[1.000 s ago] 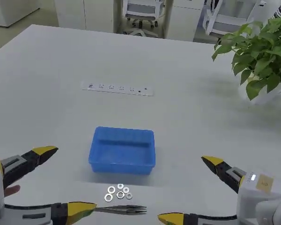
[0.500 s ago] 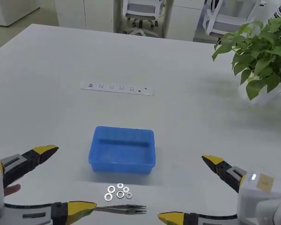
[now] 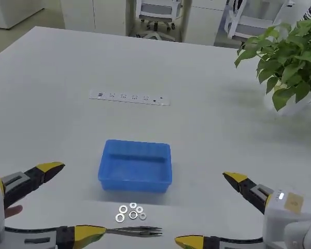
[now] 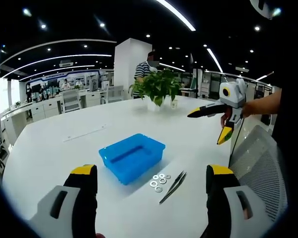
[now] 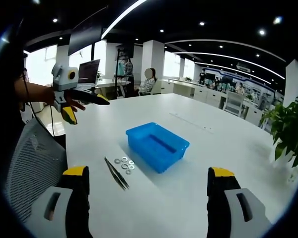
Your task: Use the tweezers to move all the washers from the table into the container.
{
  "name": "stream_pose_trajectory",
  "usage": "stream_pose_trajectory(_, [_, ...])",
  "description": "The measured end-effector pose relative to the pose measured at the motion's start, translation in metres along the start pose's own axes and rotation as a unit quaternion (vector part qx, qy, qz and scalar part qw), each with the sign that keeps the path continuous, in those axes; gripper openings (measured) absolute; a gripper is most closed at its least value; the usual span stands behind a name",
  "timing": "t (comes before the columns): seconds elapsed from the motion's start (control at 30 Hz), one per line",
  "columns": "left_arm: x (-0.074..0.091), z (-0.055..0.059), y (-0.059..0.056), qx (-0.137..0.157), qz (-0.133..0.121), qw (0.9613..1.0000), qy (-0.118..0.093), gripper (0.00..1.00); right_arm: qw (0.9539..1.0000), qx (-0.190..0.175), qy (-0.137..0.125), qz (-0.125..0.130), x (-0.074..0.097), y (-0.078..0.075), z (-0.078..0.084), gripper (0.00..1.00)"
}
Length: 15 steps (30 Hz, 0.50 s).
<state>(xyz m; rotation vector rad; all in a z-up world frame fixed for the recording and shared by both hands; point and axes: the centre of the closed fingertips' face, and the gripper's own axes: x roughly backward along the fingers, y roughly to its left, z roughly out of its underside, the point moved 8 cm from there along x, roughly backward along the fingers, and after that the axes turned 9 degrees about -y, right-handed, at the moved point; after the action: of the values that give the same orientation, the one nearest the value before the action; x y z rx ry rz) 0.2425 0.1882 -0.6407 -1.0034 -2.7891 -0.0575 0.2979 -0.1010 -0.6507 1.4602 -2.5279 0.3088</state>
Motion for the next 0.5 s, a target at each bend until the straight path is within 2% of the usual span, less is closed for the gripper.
stream_pose_trajectory(0.5, [-0.0016, -0.0007, 0.0001, -0.004, 0.003, 1.0000, 0.003, 0.96, 1.0000, 0.000, 0.001, -0.001, 0.0009, -0.0013, 0.0001, 1.00])
